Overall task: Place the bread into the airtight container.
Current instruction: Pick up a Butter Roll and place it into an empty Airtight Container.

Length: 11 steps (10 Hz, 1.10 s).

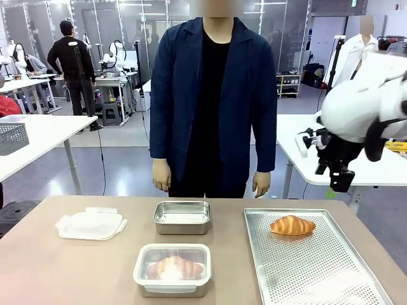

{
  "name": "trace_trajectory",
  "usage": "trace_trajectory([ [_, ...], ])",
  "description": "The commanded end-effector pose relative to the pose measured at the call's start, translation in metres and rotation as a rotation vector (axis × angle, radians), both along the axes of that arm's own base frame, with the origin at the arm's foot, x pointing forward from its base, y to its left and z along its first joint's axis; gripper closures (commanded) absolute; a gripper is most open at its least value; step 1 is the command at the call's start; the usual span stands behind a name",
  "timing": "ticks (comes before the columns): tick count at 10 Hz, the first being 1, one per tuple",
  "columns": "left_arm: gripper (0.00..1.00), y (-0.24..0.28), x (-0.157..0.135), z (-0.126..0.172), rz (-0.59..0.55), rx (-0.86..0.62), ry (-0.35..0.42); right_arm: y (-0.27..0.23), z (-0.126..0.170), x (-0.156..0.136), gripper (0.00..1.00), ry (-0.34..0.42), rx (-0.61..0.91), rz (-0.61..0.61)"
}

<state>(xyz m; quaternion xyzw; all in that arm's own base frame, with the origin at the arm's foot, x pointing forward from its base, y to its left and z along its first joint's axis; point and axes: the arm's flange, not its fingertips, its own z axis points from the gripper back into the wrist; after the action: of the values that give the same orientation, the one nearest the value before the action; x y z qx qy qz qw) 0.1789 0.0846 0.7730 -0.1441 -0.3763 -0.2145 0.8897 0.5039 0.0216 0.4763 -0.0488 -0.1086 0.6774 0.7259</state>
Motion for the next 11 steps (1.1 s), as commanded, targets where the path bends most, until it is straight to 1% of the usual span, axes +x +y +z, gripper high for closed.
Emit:
trace_trajectory([
  [1,0.00,0.000,-0.001,0.002,-0.014,-0.003,-0.005,0.007,-0.015,0.021,0.00,-0.021,-0.045,0.006],
  [2,0.00,0.000,-0.001,0.002,-0.014,-0.003,-0.005,0.011,-0.025,0.026,0.00,-0.034,-0.049,-0.007],
  [3,0.00,0.000,-0.001,0.002,-0.014,-0.003,-0.005,0.013,-0.032,0.027,0.00,-0.017,-0.047,-0.020],
  [4,0.00,0.000,-0.001,0.002,-0.014,-0.003,-0.005,0.014,-0.035,0.026,0.00,0.025,-0.017,-0.022],
  [5,0.00,0.000,-0.001,0.002,-0.014,-0.003,-0.005,0.011,-0.033,0.025,0.00,-0.005,-0.021,0.012],
  [10,0.00,0.000,-0.001,0.002,-0.014,-0.003,-0.005,0.011,-0.036,0.026,0.00,-0.001,-0.022,0.008],
  [11,0.00,0.000,-0.001,0.002,-0.014,-0.003,-0.005,0.014,-0.055,0.029,0.00,0.002,-0.008,-0.021],
])
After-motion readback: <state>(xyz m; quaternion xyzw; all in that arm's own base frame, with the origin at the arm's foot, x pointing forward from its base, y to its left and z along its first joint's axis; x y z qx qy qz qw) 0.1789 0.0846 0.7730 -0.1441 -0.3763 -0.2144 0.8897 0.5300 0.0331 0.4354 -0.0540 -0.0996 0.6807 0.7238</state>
